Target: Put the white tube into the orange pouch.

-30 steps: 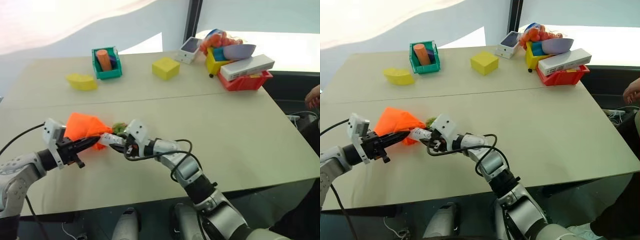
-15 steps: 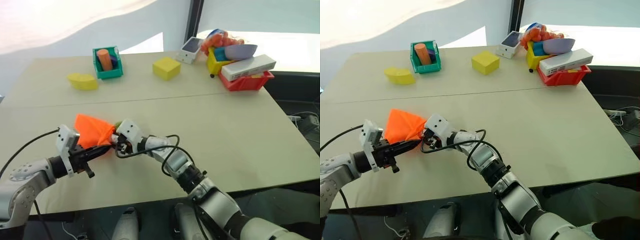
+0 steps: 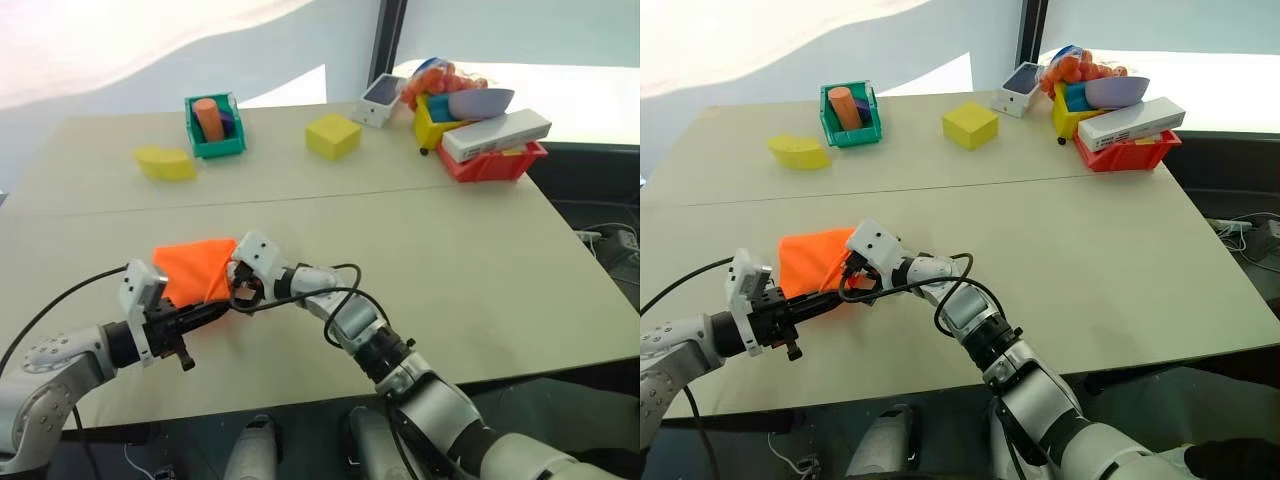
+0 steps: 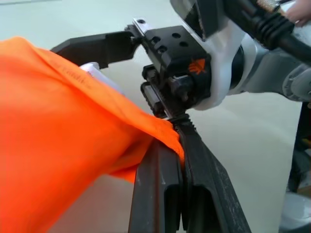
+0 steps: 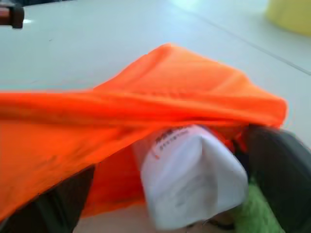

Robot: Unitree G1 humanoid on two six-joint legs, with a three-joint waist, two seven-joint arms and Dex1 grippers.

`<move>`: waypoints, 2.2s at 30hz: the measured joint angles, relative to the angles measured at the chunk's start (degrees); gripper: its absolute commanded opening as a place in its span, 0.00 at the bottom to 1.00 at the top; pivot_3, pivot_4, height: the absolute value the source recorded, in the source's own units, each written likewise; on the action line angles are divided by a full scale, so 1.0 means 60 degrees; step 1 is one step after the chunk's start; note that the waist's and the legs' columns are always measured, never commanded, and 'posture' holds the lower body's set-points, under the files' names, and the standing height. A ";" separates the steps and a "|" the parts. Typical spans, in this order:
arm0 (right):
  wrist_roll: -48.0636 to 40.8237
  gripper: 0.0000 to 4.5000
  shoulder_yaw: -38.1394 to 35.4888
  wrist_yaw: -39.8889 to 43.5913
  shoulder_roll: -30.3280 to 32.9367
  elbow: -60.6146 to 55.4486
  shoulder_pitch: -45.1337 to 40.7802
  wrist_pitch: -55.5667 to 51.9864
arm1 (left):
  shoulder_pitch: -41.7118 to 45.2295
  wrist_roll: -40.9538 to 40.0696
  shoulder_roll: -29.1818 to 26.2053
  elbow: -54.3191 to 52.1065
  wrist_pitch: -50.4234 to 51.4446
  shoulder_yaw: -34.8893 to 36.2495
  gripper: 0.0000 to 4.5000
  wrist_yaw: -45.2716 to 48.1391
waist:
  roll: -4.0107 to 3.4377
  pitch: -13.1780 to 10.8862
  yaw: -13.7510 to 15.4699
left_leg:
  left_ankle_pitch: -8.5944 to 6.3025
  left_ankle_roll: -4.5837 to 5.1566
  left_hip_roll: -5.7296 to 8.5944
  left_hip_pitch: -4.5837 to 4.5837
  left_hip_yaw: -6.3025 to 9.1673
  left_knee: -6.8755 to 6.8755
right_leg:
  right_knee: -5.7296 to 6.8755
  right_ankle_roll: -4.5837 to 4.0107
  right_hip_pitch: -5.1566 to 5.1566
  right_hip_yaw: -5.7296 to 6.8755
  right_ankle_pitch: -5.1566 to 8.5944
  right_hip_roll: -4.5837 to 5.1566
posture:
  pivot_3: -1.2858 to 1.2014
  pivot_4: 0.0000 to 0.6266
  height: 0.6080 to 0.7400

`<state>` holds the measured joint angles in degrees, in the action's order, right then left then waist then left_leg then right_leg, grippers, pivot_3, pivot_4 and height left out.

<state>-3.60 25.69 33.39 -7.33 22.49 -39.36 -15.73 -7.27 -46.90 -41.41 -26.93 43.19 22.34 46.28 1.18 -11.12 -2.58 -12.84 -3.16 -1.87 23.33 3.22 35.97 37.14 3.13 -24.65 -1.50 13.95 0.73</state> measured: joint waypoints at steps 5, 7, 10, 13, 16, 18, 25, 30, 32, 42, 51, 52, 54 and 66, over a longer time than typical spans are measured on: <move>-0.0675 0.99 -0.0106 0.1150 0.0730 -0.1904 0.0589 -0.0994 | -0.0382 0.0165 0.0007 0.1090 -0.0234 0.0777 0.00 -0.0140 | -0.0004 -0.0003 -0.0007 | 0.0000 0.0000 0.0000 -0.0001 0.0001 0.0001 | 0.0001 0.0008 -0.0002 0.0002 0.0017 0.0000 | 0.52 0.24 1.00; -0.0924 0.99 -0.0198 0.1455 0.0997 -0.2537 0.0607 -0.1274 | -0.0530 0.0217 0.0014 0.1247 -0.0336 0.0916 0.00 -0.0133 | -0.0002 -0.0001 -0.0004 | 0.0000 0.0000 -0.0003 -0.0002 0.0001 0.0001 | 0.0000 0.0017 -0.0002 0.0003 0.0025 0.0000 | 0.52 0.24 1.00; -0.1126 0.99 -0.0450 0.1757 0.1562 -0.3059 0.0832 -0.1512 | -0.0836 0.0286 0.0014 0.1653 -0.0545 0.1264 0.00 -0.0086 | -0.0001 -0.0001 0.0005 | 0.0000 -0.0001 -0.0002 0.0000 -0.0004 0.0001 | -0.0004 0.0009 -0.0003 0.0002 0.0030 0.0006 | 0.52 0.24 1.00; -0.1106 0.99 -0.0662 0.1707 0.1835 -0.3030 0.0975 -0.1551 | -0.1073 0.0562 -0.0070 0.2299 -0.0837 0.1736 0.00 -0.0042 | -0.0002 -0.0001 -0.0014 | 0.0000 -0.0001 -0.0004 0.0000 -0.0007 -0.0006 | -0.0001 0.0001 -0.0015 0.0001 0.0030 0.0004 | 0.52 0.24 1.00; -0.0922 0.99 -0.0734 0.1534 0.1840 -0.2883 0.0924 -0.1314 | -0.1105 0.0862 -0.0207 0.2737 -0.1180 0.2046 0.00 -0.0017 | -0.0002 -0.0001 -0.0014 | 0.0000 -0.0001 -0.0009 0.0000 -0.0006 -0.0014 | 0.0002 -0.0009 -0.0021 0.0002 0.0032 -0.0001 | 0.52 0.24 1.00; -0.0628 0.99 -0.0675 0.1363 0.1833 -0.2515 0.0829 -0.0975 | -0.1096 0.0956 -0.0222 0.2867 -0.1342 0.2139 0.00 -0.0018 | -0.0002 -0.0001 -0.0004 | 0.0000 -0.0001 -0.0009 0.0000 -0.0009 -0.0015 | 0.0000 -0.0010 -0.0021 0.0002 0.0033 0.0000 | 0.52 0.24 1.00; 0.0806 1.00 -0.0083 0.0682 0.1509 -0.0302 0.0081 0.1318 | -0.0911 0.0755 -0.0012 0.2529 -0.1415 0.2102 0.31 0.0039 | 0.0001 0.0001 -0.0007 | 0.0000 -0.0001 -0.0008 0.0002 -0.0015 -0.0014 | -0.0001 -0.0043 -0.0020 0.0001 0.0012 0.0003 | 0.52 0.24 1.00; 0.1820 1.00 0.0240 0.0192 0.1362 0.1454 -0.0597 0.3103 | -0.0899 0.0489 -0.0017 0.2219 -0.1260 0.2124 0.63 0.0144 | 0.0001 0.0000 -0.0011 | 0.0000 -0.0001 -0.0007 0.0002 -0.0016 -0.0015 | 0.0001 -0.0043 -0.0020 0.0001 0.0011 0.0001 | 0.52 0.24 1.00; 0.2152 0.87 0.0296 0.0000 0.1313 0.2126 -0.0864 0.3635 | -0.0896 0.0279 -0.0026 0.2218 -0.1057 0.2187 0.65 0.0127 | 0.0002 0.0001 -0.0015 | 0.0000 -0.0001 -0.0007 0.0001 -0.0016 -0.0015 | 0.0002 -0.0043 -0.0020 0.0000 0.0011 0.0001 | 0.52 0.24 1.00; 0.2919 0.01 0.0279 -0.0574 0.1394 0.3342 -0.1162 0.4714 | -0.0848 -0.1497 -0.0201 0.1715 0.0030 0.3241 0.65 0.0092 | 0.0001 0.0000 0.0002 | 0.0000 -0.0001 -0.0006 0.0000 -0.0010 -0.0011 | 0.0003 -0.0043 -0.0012 0.0001 0.0011 0.0001 | 0.52 0.24 1.00; 0.1467 0.01 -0.1152 0.0527 0.3166 -0.0719 0.1621 0.3165 | 0.0514 -0.1008 -0.0247 0.1784 -0.0391 0.2590 0.65 -0.0686 | 0.0003 0.0001 0.0068 | 0.0000 -0.0001 0.0006 -0.0001 -0.0002 -0.0001 | -0.0003 -0.0033 0.0011 0.0002 0.0018 0.0008 | 0.52 0.24 1.00; 0.1131 0.01 -0.1365 0.0713 0.3354 -0.1317 0.1956 0.2776 | 0.0638 -0.0759 -0.0286 0.1832 -0.0478 0.2283 0.65 -0.0687 | 0.0003 0.0001 0.0062 | 0.0000 -0.0001 0.0006 -0.0003 -0.0002 -0.0003 | 0.0000 -0.0033 0.0011 0.0002 0.0018 0.0006 | 0.52 0.24 1.00; 0.0408 0.01 -0.1865 0.1055 0.3747 -0.2724 0.2607 0.1863 | 0.1088 -0.0179 -0.0378 0.2044 -0.0695 0.1447 0.65 -0.0614 | 0.0000 -0.0001 0.0060 | 0.0000 -0.0001 0.0004 -0.0008 0.0000 -0.0002 | 0.0007 -0.0032 0.0010 0.0002 0.0018 -0.0001 | 0.52 0.24 1.00; -0.0844 0.01 -0.2368 0.1276 0.4143 -0.5177 0.3254 -0.0046 | 0.3747 0.1839 -0.0463 0.3566 -0.1942 -0.1954 0.65 0.1317 | 0.0000 -0.0001 0.0033 | 0.0000 -0.0001 0.0002 -0.0005 -0.0008 0.0001 | 0.0002 -0.0010 0.0008 -0.0001 0.0028 -0.0009 | 0.52 0.24 1.00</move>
<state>-8.66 11.48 41.05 17.52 -8.57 -19.84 -16.01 15.21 -35.87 -44.18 -5.53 31.54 10.62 54.18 1.18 -11.13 -2.38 -12.83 -3.16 -1.86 23.30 3.17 35.98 37.15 3.07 -24.60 -1.51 14.12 0.67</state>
